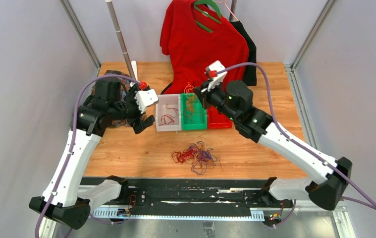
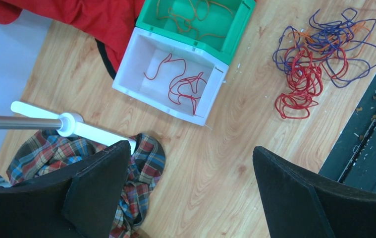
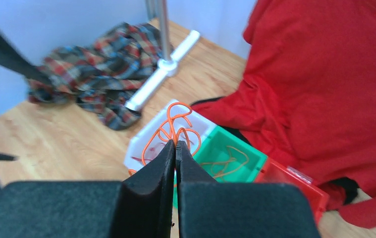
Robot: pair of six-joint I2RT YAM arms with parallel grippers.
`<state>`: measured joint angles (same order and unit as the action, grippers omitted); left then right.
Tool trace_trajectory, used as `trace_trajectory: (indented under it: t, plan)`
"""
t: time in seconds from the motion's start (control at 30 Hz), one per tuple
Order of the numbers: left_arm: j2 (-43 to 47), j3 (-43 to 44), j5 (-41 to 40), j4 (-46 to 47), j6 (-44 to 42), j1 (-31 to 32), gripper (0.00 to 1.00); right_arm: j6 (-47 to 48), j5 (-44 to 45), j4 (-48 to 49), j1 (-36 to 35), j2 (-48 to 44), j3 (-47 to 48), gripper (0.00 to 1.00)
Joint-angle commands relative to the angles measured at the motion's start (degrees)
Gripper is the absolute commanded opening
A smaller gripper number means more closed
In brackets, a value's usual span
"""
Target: Untangle the cables
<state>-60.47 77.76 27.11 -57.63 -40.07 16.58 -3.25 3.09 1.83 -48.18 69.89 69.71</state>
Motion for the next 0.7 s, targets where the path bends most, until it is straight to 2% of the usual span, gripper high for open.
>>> trace_trajectory:
  t: [0.0, 0.4, 0.43, 0.57, 0.67]
  plan:
    - [0.7, -1.1, -1.3, -0.1, 0.7, -0.6, 0.98, 6.4, 6.9, -1.6, 2.1, 7.3, 2.0, 0.01]
    - [2.1, -3.3, -4.9, 2.4, 2.4, -0.6, 0.98, 8.2, 7.8, 0.6, 8.6, 27.2, 8.4, 0.01]
    - [2.2, -3.5, -4.8, 2.6, 2.4, -0.6, 0.98, 8.0, 7.6, 0.6, 8.7, 28.3, 9.4, 0.04]
    - [1.9, -3.5, -4.8, 2.6, 3.2, -0.6, 0.98, 6.7, 7.6, -0.7, 9.0, 29.6, 11.9, 0.41]
    - [1.4, -4.4, -4.1, 2.6, 2.6, -0.6, 0.98, 5.3, 7.6, 0.5, 8.8, 26.4, 9.1, 0.6]
